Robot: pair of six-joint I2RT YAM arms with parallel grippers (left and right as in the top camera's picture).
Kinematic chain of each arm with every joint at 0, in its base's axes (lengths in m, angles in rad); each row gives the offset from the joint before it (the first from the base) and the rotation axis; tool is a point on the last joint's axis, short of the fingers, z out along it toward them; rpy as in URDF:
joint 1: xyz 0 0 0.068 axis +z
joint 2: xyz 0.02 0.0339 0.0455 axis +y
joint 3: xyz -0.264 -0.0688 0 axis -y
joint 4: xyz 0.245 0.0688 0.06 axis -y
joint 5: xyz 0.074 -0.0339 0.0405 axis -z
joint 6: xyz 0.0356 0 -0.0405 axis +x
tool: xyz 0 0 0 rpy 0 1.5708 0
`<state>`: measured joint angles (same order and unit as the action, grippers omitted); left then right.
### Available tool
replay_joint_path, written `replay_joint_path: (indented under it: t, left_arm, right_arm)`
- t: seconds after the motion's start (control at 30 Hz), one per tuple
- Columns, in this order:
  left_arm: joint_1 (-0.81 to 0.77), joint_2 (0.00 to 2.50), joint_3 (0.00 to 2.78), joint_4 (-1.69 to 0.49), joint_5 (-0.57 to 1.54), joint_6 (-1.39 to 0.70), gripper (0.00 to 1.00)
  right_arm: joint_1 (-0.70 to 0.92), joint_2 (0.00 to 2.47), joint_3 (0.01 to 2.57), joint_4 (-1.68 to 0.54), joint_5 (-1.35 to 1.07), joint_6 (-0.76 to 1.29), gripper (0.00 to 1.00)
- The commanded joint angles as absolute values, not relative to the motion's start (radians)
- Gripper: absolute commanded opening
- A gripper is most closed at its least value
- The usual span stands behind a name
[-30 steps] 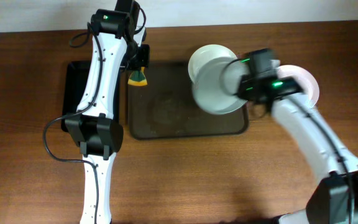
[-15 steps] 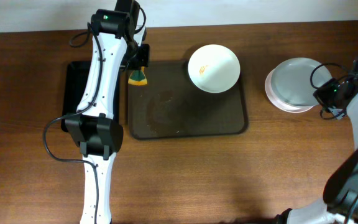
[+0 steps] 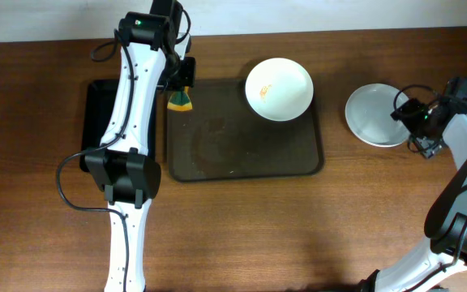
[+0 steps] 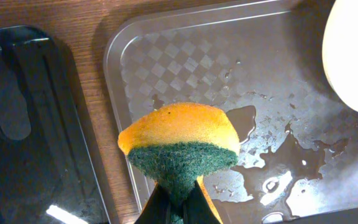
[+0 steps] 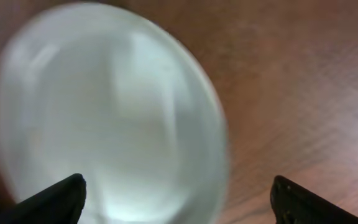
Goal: Clean dirty plates on tray and stack at the side
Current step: 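Move the right gripper to the white plate rim and slide it left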
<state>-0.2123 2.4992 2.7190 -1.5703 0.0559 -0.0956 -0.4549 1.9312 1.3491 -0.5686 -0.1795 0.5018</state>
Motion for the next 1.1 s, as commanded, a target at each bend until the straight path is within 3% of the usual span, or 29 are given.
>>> replay_joint_path:
  t: [0.0, 0.2, 0.33, 0.4, 0.53, 0.83, 1.07]
  left_arm:
    - [-0.221, 2.521, 2.729, -1.567, 0.068, -0.105, 0.01]
    - [-0.223, 2.521, 2.729, -1.567, 0.068, -0.105, 0.01]
    - [-0.223, 2.521, 2.729, -1.567, 0.068, -0.105, 0.01]
    - [-0.223, 2.521, 2.729, -1.566, 0.068, -0.105, 0.01]
    - [-0.223, 2.521, 2.729, -1.566, 0.068, -0.105, 0.01]
    - [-0.223, 2.521, 2.729, -1.569, 0.068, -0.105, 0.01]
    - [-0.223, 2.521, 2.729, -1.565, 0.068, -0.105, 0.01]
  right_arm:
    - [-0.413, 1.916, 1.457, -0.601, -0.311, 0.466, 0.95]
    - [-0.174, 1.916, 1.576, -0.686, -0.296, 0.397, 0.83]
    - [-0.009, 1.934, 1.574, -0.665, -0.152, 0.489, 0.53]
    - [0.069, 1.961, 1.574, -0.659, -0.050, 0.536, 0.45]
    - [0.170, 2.047, 1.574, -0.654, 0.038, 0.590, 0.42]
    - [0.202, 2.168, 1.574, -0.670, 0.007, 0.623, 0.31]
    - [0.211, 2.188, 1.573, -0.732, -0.099, 0.606, 0.09]
